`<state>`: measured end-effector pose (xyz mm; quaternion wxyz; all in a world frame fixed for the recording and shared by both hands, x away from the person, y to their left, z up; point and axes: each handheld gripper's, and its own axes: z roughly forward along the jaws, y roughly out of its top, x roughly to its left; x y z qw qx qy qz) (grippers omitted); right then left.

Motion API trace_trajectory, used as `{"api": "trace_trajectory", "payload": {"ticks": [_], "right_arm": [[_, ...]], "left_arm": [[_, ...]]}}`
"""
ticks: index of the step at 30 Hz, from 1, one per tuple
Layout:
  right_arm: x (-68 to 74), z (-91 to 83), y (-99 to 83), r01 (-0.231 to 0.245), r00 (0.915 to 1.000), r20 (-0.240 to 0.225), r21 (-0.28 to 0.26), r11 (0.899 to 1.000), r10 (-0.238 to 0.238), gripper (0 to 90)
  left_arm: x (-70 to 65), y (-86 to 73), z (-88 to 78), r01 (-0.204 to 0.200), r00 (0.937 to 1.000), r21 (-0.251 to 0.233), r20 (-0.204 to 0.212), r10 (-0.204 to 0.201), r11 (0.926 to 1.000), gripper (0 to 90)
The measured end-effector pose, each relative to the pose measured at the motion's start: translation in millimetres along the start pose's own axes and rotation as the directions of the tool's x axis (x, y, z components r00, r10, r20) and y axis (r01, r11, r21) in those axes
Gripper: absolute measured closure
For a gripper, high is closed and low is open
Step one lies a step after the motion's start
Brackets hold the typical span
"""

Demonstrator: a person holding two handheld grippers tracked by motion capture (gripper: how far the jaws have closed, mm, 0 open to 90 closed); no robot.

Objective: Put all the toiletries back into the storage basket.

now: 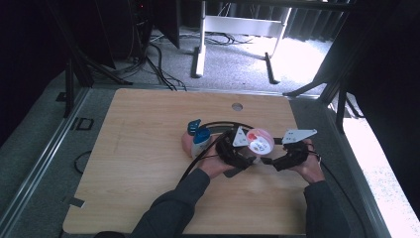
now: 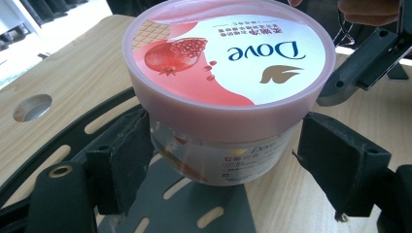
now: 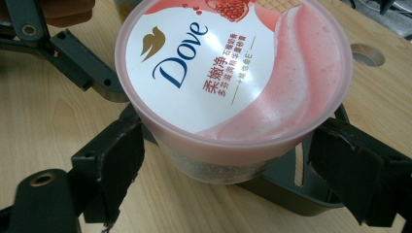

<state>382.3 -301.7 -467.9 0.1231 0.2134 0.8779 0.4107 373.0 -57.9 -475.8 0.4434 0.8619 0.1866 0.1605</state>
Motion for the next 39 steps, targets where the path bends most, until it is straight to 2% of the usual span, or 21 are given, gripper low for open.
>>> {"api": "trace_trajectory", "payload": {"ticks": [7,17,18,23,26,32,39], "right_arm": [[-6.6,3.3,2.4,0.003,1.0000,-0.001,0.022,1.000,-0.003,12.9],[-15.3,6.3,6.8,0.009,1.0000,0.002,0.044,0.999,-0.009,13.0],[-16.2,6.6,7.2,0.010,0.9999,0.003,0.047,0.999,-0.010,12.9],[-21.4,8.8,9.7,0.008,1.0000,0.003,0.064,0.998,-0.008,12.9],[-24.7,11.0,10.1,0.002,1.0000,0.001,0.069,0.998,-0.002,12.9],[-30.9,16.7,8.3,-0.016,0.9999,0.000,0.078,0.997,0.016,12.9],[-37.9,19.4,4.2,-0.032,0.9995,0.001,0.088,0.996,0.032,13.4]], "left_arm": [[3.2,2.1,3.9,-0.006,0.9999,0.014,-0.010,0.006,0.9999,20.5],[6.8,2.7,10.3,0.016,0.9993,0.005,-0.034,-0.015,0.9999,20.5],[7.0,2.8,11.6,0.028,0.9990,-0.002,-0.035,-0.028,0.9996,20.5],[10.2,2.6,15.5,0.045,0.9982,-0.001,-0.039,-0.045,0.9990,20.5],[11.6,2.2,18.0,0.055,0.9974,0.000,-0.046,-0.055,0.9985,20.5],[14.2,3.4,24.2,0.047,0.9969,0.022,-0.064,-0.045,0.9987,20.6],[16.6,3.9,33.7,0.058,0.9964,0.032,-0.064,-0.056,0.9978,20.9]]}}
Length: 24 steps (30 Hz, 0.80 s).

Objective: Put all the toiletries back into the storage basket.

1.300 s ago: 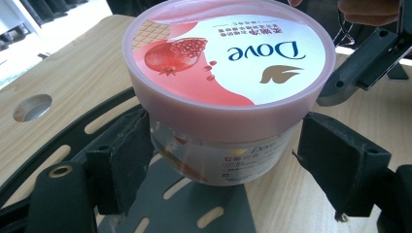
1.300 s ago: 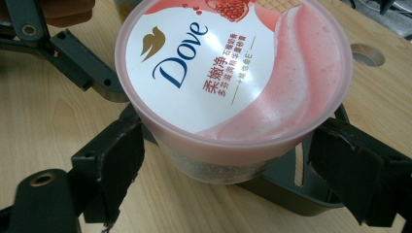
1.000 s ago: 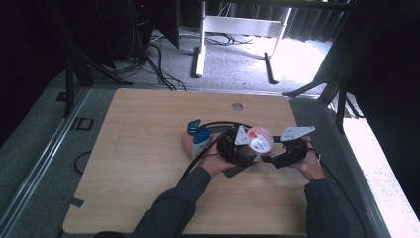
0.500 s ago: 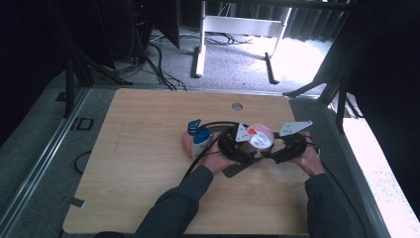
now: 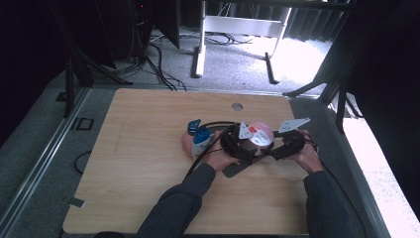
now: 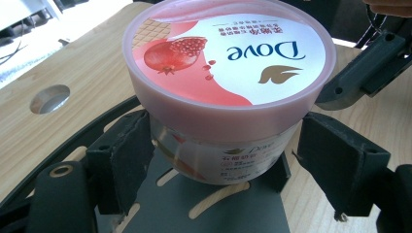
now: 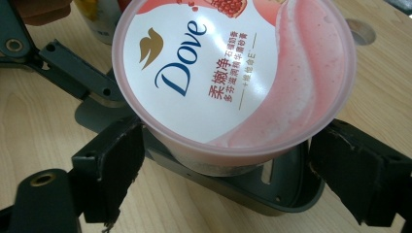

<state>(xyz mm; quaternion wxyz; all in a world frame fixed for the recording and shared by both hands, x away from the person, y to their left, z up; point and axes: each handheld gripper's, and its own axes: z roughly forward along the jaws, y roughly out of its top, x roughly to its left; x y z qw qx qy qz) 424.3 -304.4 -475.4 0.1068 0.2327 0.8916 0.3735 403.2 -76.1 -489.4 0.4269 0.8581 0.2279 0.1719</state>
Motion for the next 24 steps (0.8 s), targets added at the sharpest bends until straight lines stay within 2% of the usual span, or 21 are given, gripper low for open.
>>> {"api": "trace_trajectory", "payload": {"ticks": [4,12,18,24], "right_arm": [[-4.2,2.1,-3.5,-0.015,0.9999,0.000,0.005,1.000,0.015,14.0],[-10.7,4.7,-2.9,-0.025,0.9994,0.022,0.019,1.000,0.025,14.3],[-12.6,10.8,-2.9,-0.045,0.9984,0.035,0.035,0.998,0.044,14.2],[-13.9,15.8,-5.4,-0.060,0.9975,0.040,0.046,0.997,0.058,14.3]], "left_arm": [[0.7,0.3,6.9,-0.001,1.0000,0.010,-0.006,0.001,1.0000,21.0],[4.8,-0.8,13.8,0.030,0.9995,-0.005,-0.006,-0.030,0.9995,21.4],[7.4,-3.6,18.5,0.041,0.9991,0.011,-0.015,-0.041,0.9991,22.7],[9.1,-7.0,24.1,0.064,0.9979,0.026,-0.001,-0.064,0.9976,23.3]]}}
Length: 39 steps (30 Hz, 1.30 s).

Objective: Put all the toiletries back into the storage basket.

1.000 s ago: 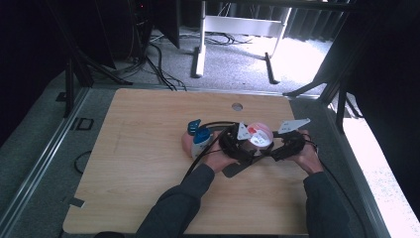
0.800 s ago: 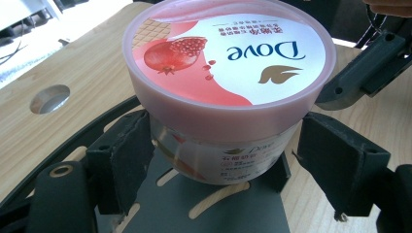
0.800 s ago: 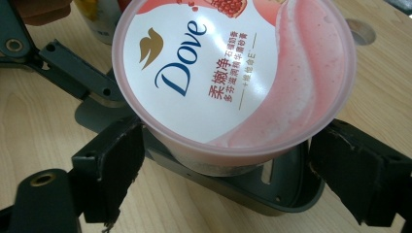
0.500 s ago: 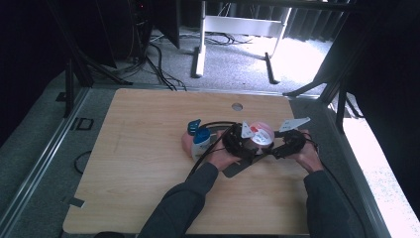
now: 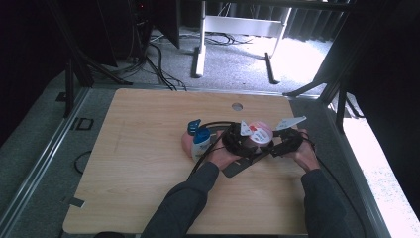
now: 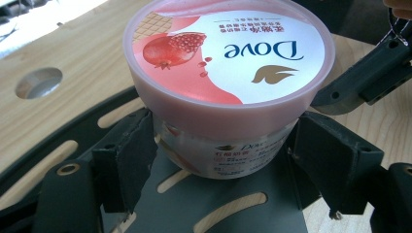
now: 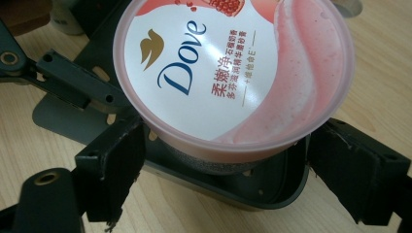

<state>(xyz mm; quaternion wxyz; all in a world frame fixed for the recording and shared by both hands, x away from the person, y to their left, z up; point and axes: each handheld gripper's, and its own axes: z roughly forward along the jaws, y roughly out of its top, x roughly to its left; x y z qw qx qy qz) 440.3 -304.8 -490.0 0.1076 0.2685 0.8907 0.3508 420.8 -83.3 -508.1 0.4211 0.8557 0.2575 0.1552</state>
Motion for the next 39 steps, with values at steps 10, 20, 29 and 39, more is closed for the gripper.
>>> {"api": "trace_trajectory", "payload": {"ticks": [10,20,29,39], "right_arm": [[-0.2,7.9,-6.5,-0.010,0.9999,0.004,0.036,0.999,0.010,15.2],[7.5,14.5,-6.7,0.049,0.9977,0.041,0.122,0.991,-0.055,18.8],[0.5,-1.7,-10.4,0.019,0.9976,0.065,0.100,0.995,-0.026,14.6],[-5.9,14.7,-22.9,-0.046,0.9987,0.026,0.121,0.992,0.044,12.3]], "left_arm": [[-1.6,-5.2,8.4,0.007,1.0000,0.034,0.002,-0.007,0.9994,23.4],[-1.2,-13.0,14.3,0.017,0.9998,0.081,0.009,-0.017,0.9966,23.5],[0.3,-11.5,8.8,0.020,0.9997,0.053,0.009,-0.021,0.9984,26.5],[0.0,-11.3,7.6,0.024,0.9997,0.052,0.010,-0.024,0.9984,30.3]]}}
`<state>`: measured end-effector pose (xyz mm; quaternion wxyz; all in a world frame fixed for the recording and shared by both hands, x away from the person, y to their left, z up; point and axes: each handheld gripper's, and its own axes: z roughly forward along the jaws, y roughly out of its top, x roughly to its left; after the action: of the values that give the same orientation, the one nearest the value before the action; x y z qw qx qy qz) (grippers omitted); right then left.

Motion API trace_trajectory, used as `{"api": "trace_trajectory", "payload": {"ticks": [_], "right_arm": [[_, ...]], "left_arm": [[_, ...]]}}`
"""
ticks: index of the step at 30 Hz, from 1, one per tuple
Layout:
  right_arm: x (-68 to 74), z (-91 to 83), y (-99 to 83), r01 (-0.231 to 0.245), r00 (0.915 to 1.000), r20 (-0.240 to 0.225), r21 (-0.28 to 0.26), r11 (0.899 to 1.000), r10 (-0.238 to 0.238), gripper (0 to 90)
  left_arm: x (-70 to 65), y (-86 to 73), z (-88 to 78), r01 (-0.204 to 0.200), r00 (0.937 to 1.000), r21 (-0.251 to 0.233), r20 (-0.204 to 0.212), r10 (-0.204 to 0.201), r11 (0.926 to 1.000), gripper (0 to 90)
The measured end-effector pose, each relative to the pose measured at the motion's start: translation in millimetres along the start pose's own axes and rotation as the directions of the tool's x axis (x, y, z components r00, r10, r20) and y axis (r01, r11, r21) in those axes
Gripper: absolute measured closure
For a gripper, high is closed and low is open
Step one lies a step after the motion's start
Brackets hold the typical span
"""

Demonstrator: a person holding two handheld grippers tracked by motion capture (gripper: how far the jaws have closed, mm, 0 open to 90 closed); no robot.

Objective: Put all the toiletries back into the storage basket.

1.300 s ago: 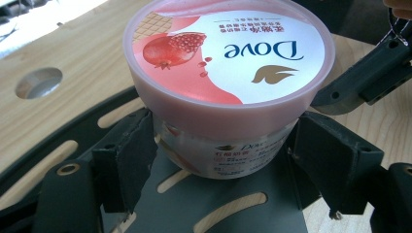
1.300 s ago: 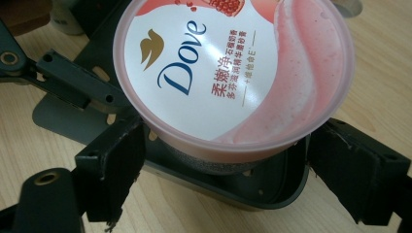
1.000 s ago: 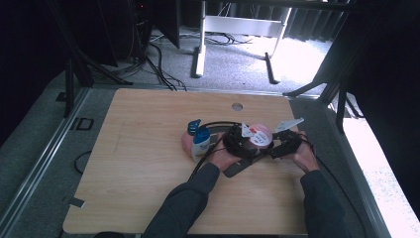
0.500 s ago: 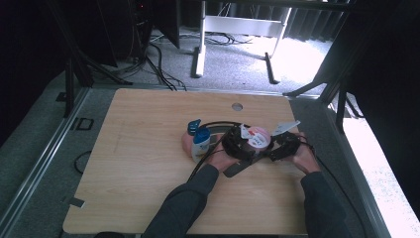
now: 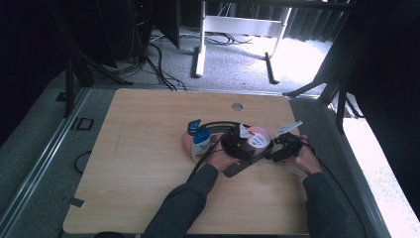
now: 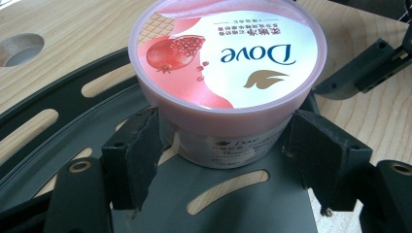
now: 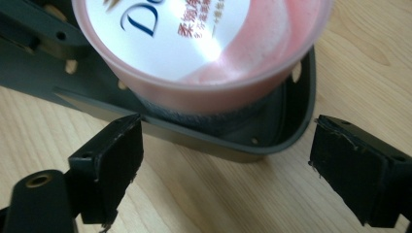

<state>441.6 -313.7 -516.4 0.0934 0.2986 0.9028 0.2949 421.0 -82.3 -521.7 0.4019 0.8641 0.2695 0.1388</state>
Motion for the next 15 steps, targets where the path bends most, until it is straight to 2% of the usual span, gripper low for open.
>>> {"api": "trace_trajectory", "payload": {"ticks": [3,9,15], "right_arm": [[0.8,-0.5,0.3,-0.012,0.9999,-0.010,-0.005,1.000,0.012,12.3],[0.9,-0.8,-4.0,-0.008,1.0000,-0.006,-0.012,1.000,0.008,12.9],[3.7,4.3,-14.2,0.000,1.0000,-0.005,0.008,1.000,0.000,15.1]], "left_arm": [[-3.2,5.0,-0.5,-0.001,1.0000,-0.006,0.002,0.001,1.0000,33.9],[-3.0,4.4,1.4,-0.006,0.9999,0.012,0.009,0.006,0.9999,33.9],[-2.6,-0.2,2.0,0.036,0.9987,0.019,0.035,-0.037,0.9992,35.1]]}}
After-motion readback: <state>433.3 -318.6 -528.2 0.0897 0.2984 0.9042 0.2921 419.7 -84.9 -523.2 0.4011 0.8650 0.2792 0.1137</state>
